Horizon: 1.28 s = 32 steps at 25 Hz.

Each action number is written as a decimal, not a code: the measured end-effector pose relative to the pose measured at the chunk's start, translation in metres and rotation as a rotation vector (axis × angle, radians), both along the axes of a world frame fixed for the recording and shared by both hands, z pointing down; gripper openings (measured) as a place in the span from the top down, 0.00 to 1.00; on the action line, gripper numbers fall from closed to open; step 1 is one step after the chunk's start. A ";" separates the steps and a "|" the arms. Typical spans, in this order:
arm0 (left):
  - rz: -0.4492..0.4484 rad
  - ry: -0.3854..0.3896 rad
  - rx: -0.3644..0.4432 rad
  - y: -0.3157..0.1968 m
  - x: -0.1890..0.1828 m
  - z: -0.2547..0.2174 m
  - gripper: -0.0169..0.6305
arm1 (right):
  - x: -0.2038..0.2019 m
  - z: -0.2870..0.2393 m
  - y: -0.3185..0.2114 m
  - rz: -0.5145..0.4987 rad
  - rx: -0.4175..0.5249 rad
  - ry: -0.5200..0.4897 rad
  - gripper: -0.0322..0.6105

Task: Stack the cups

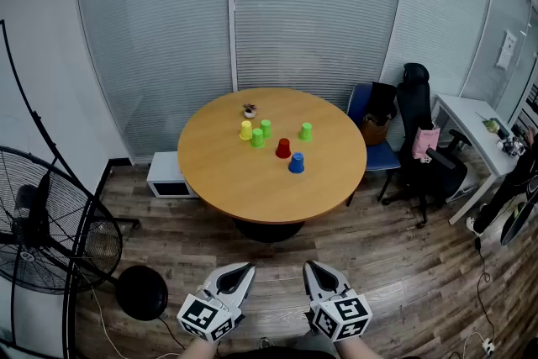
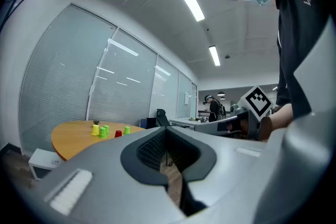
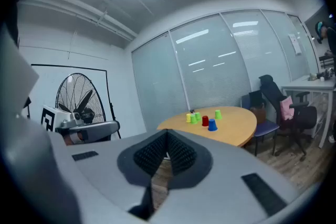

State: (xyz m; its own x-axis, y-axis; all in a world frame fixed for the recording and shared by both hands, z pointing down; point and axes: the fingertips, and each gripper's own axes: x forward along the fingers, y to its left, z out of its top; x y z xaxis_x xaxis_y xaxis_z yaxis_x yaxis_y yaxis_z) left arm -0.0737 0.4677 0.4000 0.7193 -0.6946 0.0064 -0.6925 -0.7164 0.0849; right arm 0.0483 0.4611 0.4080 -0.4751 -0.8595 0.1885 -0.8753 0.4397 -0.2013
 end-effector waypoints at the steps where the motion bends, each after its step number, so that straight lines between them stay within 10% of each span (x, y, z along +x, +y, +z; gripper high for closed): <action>1: -0.002 -0.001 -0.007 0.000 -0.001 0.002 0.96 | -0.001 0.002 0.000 -0.004 -0.005 0.001 0.93; 18: -0.051 0.000 -0.074 -0.101 0.031 0.027 0.95 | 0.023 0.018 -0.104 -0.105 0.007 0.032 0.92; 22: -0.081 0.003 -0.106 -0.143 0.044 0.021 0.81 | 0.038 0.020 -0.147 -0.138 0.012 0.048 0.73; 32: -0.177 -0.007 -0.131 -0.225 0.053 0.024 0.77 | 0.056 0.017 -0.241 -0.193 0.017 0.048 0.71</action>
State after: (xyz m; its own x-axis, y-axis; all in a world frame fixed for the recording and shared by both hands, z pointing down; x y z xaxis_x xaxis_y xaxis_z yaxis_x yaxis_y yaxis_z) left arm -0.0208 0.2432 0.4240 0.5861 -0.8028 0.1091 -0.8072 -0.5671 0.1637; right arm 0.1042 0.2196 0.4248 -0.6224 -0.7566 0.2007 -0.7827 0.6034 -0.1526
